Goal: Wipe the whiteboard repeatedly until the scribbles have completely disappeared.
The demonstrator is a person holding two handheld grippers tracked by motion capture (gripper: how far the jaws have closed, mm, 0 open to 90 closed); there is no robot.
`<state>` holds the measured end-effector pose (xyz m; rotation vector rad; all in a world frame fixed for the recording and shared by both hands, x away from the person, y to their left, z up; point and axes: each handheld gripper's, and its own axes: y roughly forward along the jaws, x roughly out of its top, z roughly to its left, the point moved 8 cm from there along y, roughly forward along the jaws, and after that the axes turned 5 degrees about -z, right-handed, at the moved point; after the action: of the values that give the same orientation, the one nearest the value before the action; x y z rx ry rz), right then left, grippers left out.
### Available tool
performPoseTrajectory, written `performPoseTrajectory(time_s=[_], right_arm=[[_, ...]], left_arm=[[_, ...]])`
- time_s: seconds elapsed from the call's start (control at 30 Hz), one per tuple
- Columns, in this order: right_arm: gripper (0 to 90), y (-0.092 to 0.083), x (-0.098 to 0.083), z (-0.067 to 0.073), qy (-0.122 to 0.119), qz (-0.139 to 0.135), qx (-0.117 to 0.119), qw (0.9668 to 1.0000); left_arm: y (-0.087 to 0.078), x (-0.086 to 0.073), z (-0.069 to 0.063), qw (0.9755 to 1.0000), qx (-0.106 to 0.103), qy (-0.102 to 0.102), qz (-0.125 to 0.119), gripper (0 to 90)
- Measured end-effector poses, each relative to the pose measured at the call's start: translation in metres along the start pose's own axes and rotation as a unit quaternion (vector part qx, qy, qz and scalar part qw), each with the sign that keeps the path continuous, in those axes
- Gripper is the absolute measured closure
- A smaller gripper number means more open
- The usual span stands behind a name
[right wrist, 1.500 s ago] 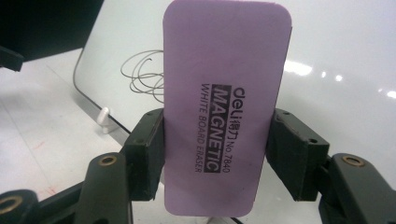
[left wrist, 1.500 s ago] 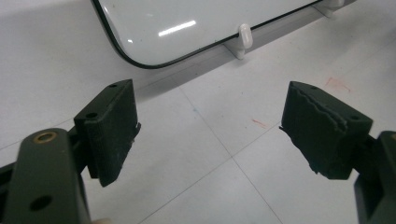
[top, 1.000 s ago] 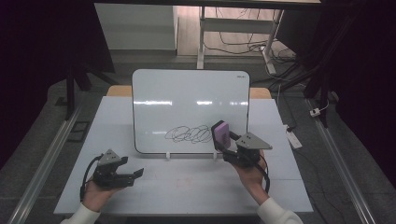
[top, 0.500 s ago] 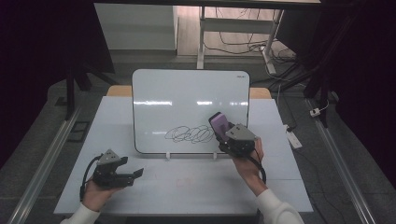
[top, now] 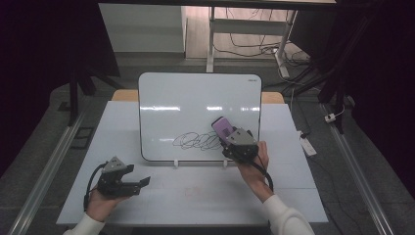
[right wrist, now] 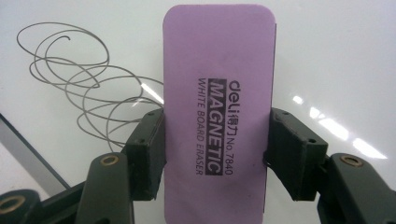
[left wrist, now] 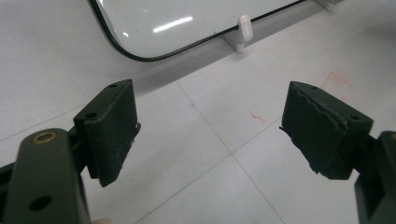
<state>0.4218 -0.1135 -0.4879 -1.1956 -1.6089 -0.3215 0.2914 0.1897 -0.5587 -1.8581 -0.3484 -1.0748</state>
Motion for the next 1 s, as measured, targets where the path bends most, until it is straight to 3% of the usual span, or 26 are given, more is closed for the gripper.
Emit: performPoseTrajectory(time_s=[0.1, 0.27, 0.37, 0.5, 0.53, 0.6, 0.63, 0.67, 0.8, 0.83, 0.87, 0.93, 1.0], right_arm=[[41.0, 0.004, 0.000, 0.008, -0.003, 0.003, 0.008, 1.0000], [41.0, 0.013, 0.001, 0.039, -0.026, 0.010, 0.040, 0.9988], [41.0, 0.015, 0.001, 0.045, -0.026, 0.007, 0.049, 0.9984], [41.0, 0.013, 0.002, 0.038, -0.014, 0.007, 0.043, 0.9989], [41.0, 0.010, 0.003, 0.026, -0.010, 0.003, 0.021, 0.9997], [41.0, 0.008, 0.003, 0.019, -0.004, -0.001, 0.011, 0.9999], [41.0, 0.005, 0.003, 0.002, 0.009, -0.006, -0.009, 0.9999], [41.0, 0.004, 0.003, -0.003, 0.021, -0.007, -0.010, 0.9997], [41.0, 0.006, 0.004, -0.005, 0.028, -0.006, -0.010, 0.9995], [41.0, 0.007, 0.004, -0.001, 0.021, -0.005, -0.006, 0.9997], [41.0, 0.011, 0.006, 0.012, 0.012, -0.004, 0.006, 0.9999], [41.0, 0.014, 0.007, 0.020, 0.006, -0.003, 0.015, 0.9999], [41.0, 0.020, 0.010, 0.044, -0.009, -0.002, 0.040, 0.9992]], left_arm=[[0.000, 0.000, 0.000, 1.0000, 0.001, 0.000, 0.001, 19.2], [0.000, 0.000, 0.000, 1.0000, 0.001, 0.000, 0.000, 19.2], [-0.001, 0.000, 0.001, 1.0000, 0.004, 0.001, 0.000, 18.8], [-0.003, 0.000, 0.004, 0.9999, 0.009, -0.004, -0.004, 18.7], [-0.003, 0.000, 0.004, 1.0000, 0.007, -0.005, -0.004, 18.7], [-0.004, 0.000, 0.005, 1.0000, 0.008, -0.004, -0.004, 18.7], [-0.004, 0.000, 0.005, 1.0000, 0.008, -0.004, -0.004, 18.8], [-0.004, 0.000, 0.005, 1.0000, 0.008, -0.004, -0.004, 18.7], [-0.003, 0.000, 0.005, 1.0000, 0.008, -0.004, -0.003, 18.7], [-0.003, 0.000, 0.005, 1.0000, 0.007, -0.004, -0.002, 18.7], [-0.003, 0.000, 0.004, 1.0000, 0.008, -0.003, -0.003, 18.7], [-0.003, 0.000, 0.004, 1.0000, 0.008, -0.003, -0.002, 18.7], [-0.003, -0.001, 0.004, 1.0000, 0.008, -0.003, -0.002, 18.7]])
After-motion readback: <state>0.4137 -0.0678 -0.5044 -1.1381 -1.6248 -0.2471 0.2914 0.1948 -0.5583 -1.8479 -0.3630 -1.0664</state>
